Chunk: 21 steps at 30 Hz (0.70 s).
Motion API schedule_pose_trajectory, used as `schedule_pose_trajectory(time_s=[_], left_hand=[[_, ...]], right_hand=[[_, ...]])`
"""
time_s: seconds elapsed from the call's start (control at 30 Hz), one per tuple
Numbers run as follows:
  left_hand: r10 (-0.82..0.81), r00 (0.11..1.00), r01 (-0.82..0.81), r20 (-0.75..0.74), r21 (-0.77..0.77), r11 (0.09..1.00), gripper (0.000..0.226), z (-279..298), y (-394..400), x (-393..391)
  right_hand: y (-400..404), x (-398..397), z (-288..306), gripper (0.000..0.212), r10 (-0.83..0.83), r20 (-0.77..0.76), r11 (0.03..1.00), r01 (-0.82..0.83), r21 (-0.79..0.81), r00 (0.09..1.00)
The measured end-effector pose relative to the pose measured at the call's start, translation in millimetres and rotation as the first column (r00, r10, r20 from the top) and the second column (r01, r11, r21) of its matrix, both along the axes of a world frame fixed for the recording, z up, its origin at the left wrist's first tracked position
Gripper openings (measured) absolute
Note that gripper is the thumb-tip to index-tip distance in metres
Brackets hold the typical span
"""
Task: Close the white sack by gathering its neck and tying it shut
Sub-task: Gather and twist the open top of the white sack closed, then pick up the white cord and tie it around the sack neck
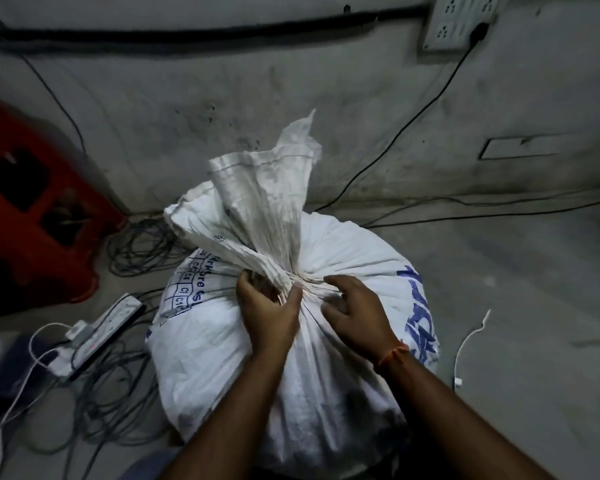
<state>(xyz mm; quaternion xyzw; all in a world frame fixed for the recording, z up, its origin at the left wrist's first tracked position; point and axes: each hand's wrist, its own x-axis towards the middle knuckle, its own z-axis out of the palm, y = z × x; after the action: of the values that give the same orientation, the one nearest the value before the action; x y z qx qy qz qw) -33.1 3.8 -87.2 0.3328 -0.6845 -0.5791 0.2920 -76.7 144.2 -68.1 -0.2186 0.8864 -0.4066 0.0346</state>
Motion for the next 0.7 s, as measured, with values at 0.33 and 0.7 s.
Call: schedule_pose_trajectory(time_s=[0.33,0.7], left_hand=[[-0.421,0.907,0.405,-0.015,-0.241,0.882,0.032,48.2,94.8,3.2],[-0.831,0.521,0.84,0.198,0.059,0.54,0.025,-24.2,241.3,-84.1]], right_hand=[[83.7,7.8,27.2,0.04,-0.15,0.045,0.976,0.155,-0.155,0.988],[238.7,-28.3,-56.2,0.031,-0.51,0.195,0.825,0.541,-0.162,0.837]])
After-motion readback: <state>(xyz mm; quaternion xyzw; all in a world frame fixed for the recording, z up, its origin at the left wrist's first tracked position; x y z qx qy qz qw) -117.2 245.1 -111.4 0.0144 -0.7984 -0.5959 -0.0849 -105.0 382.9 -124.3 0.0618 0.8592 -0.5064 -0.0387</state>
